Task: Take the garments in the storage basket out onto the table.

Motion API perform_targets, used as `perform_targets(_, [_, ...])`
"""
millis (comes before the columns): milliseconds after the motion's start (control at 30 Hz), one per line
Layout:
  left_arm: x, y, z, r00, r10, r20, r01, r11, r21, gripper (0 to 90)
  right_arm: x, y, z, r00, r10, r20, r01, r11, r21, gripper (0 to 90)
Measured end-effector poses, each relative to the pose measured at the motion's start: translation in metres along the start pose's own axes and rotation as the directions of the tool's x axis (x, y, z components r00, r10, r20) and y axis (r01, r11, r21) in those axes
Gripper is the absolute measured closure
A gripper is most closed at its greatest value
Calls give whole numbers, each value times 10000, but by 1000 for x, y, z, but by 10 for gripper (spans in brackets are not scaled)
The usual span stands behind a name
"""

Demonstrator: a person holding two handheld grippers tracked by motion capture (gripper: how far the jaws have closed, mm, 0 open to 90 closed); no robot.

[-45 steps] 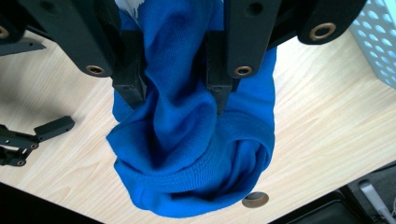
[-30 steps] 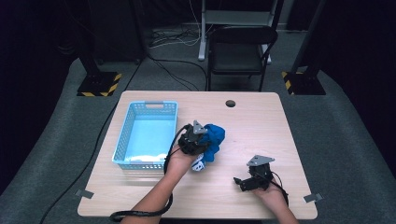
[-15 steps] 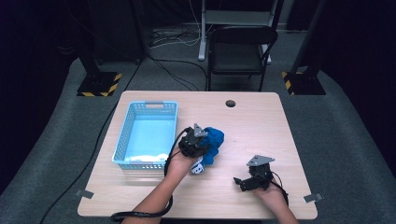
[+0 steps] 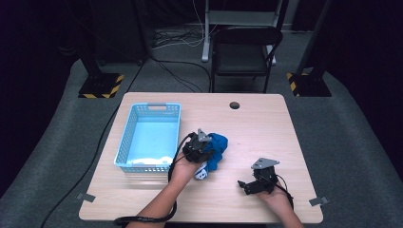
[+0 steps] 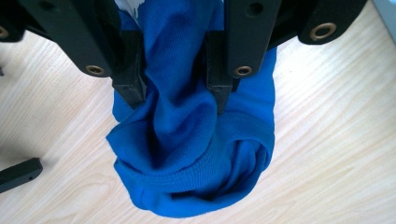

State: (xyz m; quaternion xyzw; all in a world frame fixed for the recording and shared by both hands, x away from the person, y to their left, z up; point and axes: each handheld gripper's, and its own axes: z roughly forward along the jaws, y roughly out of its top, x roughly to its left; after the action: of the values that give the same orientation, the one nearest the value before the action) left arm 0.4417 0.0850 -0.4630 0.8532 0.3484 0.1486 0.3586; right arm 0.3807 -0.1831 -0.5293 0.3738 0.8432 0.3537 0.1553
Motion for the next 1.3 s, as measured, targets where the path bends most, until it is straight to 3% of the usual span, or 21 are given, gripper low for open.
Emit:
perform_targets(567, [2,-11,12,9996,-254,140,250,9993,278,649,0,0,0,10000,-2,1,2,10000,0,0])
perform_targets(1300, [2,-19,18,9980,-512,364,502,9983,280,630,0,0,0,10000,-2,1,2,10000,1,0])
